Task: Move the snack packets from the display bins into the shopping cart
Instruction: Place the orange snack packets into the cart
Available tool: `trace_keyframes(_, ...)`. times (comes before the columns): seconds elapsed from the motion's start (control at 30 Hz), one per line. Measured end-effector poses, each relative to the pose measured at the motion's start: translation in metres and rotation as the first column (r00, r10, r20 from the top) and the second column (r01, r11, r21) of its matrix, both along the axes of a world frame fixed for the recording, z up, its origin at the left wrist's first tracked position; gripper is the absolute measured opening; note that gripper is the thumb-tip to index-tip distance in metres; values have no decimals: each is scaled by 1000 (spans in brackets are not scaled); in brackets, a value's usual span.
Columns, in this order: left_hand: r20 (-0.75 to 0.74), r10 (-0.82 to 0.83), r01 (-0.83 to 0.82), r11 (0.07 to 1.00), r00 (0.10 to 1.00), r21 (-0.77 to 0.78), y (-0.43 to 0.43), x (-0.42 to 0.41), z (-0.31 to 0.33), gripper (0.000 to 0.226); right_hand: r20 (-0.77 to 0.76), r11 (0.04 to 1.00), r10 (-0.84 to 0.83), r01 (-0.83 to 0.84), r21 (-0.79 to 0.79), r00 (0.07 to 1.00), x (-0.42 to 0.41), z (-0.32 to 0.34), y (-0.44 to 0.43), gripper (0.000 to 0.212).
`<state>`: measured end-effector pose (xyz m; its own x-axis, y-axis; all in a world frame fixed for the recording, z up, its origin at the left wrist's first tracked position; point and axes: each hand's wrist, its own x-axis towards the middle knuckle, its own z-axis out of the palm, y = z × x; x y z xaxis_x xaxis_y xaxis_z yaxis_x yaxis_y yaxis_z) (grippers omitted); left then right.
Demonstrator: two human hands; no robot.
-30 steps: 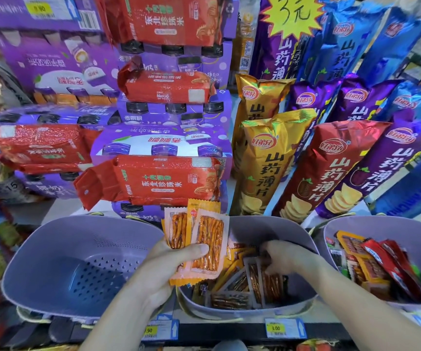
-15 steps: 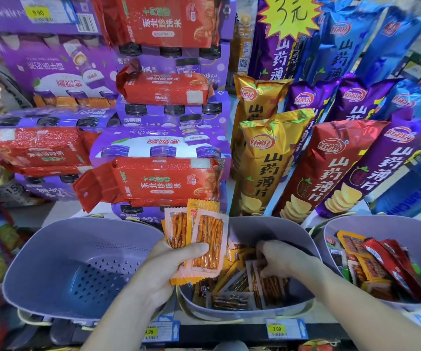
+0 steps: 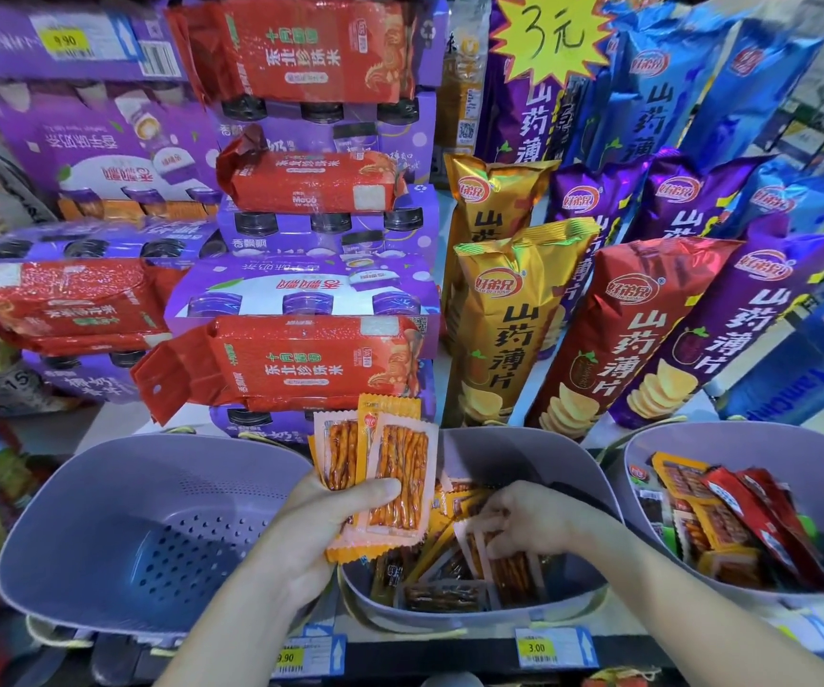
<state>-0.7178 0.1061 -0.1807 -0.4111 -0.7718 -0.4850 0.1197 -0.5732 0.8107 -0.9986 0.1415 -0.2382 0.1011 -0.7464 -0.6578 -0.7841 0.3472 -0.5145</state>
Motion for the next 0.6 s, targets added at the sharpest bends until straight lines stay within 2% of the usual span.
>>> trace_keyframes(0.13, -6, 4, -4, 1000, 1000, 8, 2, -4, 4, 49, 215, 982, -149, 170, -79, 965, -5, 22, 1, 25)
trace_keyframes(0.27, 7, 59, -59, 998, 998, -15, 5, -11, 8, 64, 465, 941, -231, 318, -116, 855, -13, 38, 5, 20)
trace_keyframes(0.33, 4, 101, -101, 995, 995, -24, 8, -14, 11, 69, 582, 912, -284, 401, -80, 762, -18, 40, 7, 24)
trace_keyframes(0.43, -17, 134, -134, 991, 991, -25, 14, -17, 16, 50, 753, 864, -343, 503, 19, 561, -27, 38, 7, 32)
trace_keyframes(0.53, -18, 176, -176, 984, 984, -36, 24, -21, 20, 45, 834, 812, -393, 571, 118, 388, -31, 37, 5, 45)
trace_keyframes(0.6, -33, 216, -218, 975, 976, -49, 30, -19, 25, 46, 838, 772, -443, 610, 176, 318, -27, 35, 1, 55)
